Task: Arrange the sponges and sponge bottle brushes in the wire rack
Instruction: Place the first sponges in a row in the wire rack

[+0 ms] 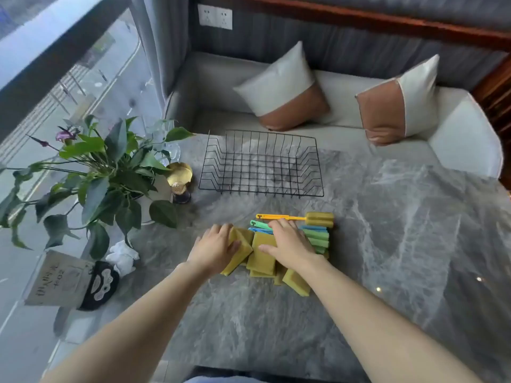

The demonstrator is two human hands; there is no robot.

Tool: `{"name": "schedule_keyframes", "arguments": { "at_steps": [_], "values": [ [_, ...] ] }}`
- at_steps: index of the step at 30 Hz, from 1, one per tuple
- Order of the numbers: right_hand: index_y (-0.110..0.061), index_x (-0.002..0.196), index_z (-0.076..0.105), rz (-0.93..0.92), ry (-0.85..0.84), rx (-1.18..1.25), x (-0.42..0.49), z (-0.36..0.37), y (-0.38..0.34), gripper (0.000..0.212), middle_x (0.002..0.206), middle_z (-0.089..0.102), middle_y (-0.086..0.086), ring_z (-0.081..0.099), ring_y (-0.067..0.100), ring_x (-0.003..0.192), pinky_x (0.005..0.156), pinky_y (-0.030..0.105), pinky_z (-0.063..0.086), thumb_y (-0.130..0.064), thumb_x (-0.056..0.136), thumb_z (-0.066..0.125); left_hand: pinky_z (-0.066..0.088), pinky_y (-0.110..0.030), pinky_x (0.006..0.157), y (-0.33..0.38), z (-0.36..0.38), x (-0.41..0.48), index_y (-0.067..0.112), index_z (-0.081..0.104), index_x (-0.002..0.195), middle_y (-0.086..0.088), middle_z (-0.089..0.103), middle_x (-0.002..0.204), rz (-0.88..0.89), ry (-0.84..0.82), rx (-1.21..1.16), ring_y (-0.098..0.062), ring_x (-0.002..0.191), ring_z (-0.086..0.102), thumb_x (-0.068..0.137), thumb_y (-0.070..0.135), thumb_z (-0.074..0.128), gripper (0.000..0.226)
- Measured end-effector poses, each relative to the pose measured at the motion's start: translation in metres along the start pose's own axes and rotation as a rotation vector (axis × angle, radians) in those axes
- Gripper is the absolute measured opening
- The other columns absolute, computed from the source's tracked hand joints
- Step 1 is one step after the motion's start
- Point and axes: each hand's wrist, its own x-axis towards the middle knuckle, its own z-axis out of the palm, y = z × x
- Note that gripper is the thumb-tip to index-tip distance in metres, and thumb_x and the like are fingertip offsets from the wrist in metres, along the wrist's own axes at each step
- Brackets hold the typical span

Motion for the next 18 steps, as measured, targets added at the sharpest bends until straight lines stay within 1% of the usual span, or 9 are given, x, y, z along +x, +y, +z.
{"name": "schedule_keyframes", "arguments": {
  "at_steps": [3,6,11,13,15,17,18],
  "values": [
    [-0.018,0.139,0.043,0.054,-0.123,-0.017,0.004,0.008,0.003,0.078,0.140,0.047,0.004,0.038,0.027,0.133,0.106,0.047,0.039,-0.063,0.080,0.066,0.041,-0.048,0.099,-0.009,0.009,0.001,0.023,0.035,0.145,-0.009,0.050,0.143,-0.045,-0.055,-0.065,-0.033,0.129,0.050,0.096,0.060,0.041,0.062],
    [-0.019,0.141,0.040,0.083,-0.212,-0.030,0.005,0.016,0.008,0.085,0.143,0.048,0.005,0.038,0.028,0.135,0.108,0.047,0.038,-0.065,0.076,0.069,0.043,-0.048,0.099,-0.015,0.014,0.004,0.022,0.037,0.143,-0.010,0.055,0.141,-0.107,-0.091,-0.175,-0.034,0.126,0.053,0.095,0.063,0.043,0.064],
    [-0.018,0.136,0.047,0.126,-0.195,0.015,0.008,0.019,0.014,0.088,0.135,0.055,0.004,0.043,0.026,0.129,0.104,0.045,0.042,-0.068,0.068,0.074,0.044,-0.048,0.095,-0.017,0.014,0.007,0.022,0.049,0.127,-0.011,0.065,0.118,-0.154,-0.143,-0.177,-0.034,0.112,0.058,0.091,0.072,0.039,0.062],
    [-0.017,0.138,0.046,0.135,-0.190,0.046,0.010,0.020,0.015,0.094,0.135,0.052,0.004,0.041,0.026,0.128,0.104,0.044,0.041,-0.068,0.065,0.077,0.045,-0.048,0.097,-0.017,0.015,0.008,0.021,0.050,0.128,-0.009,0.066,0.120,-0.183,-0.176,-0.225,-0.033,0.113,0.059,0.089,0.074,0.041,0.066],
    [-0.017,0.142,0.044,0.142,-0.202,0.076,0.010,0.021,0.017,0.098,0.137,0.046,0.006,0.036,0.027,0.131,0.107,0.044,0.038,-0.068,0.065,0.077,0.048,-0.045,0.096,-0.019,0.013,0.009,0.017,0.050,0.133,-0.008,0.063,0.126,-0.228,-0.224,-0.327,-0.031,0.114,0.060,0.087,0.075,0.047,0.074],
    [-0.016,0.143,0.043,0.146,-0.225,0.119,0.010,0.023,0.020,0.095,0.138,0.042,0.006,0.035,0.027,0.133,0.109,0.044,0.037,-0.067,0.069,0.075,0.053,-0.042,0.092,-0.021,0.011,0.008,0.014,0.051,0.129,-0.006,0.063,0.123,-0.286,-0.276,-0.480,-0.026,0.109,0.062,0.082,0.077,0.055,0.078],
    [-0.016,0.143,0.044,0.149,-0.237,0.154,0.011,0.024,0.022,0.091,0.137,0.041,0.005,0.036,0.026,0.132,0.109,0.044,0.037,-0.066,0.072,0.073,0.055,-0.042,0.090,-0.023,0.009,0.008,0.015,0.053,0.124,-0.004,0.063,0.118,-0.306,-0.294,-0.545,-0.023,0.104,0.063,0.080,0.076,0.058,0.076]
  ]
}}
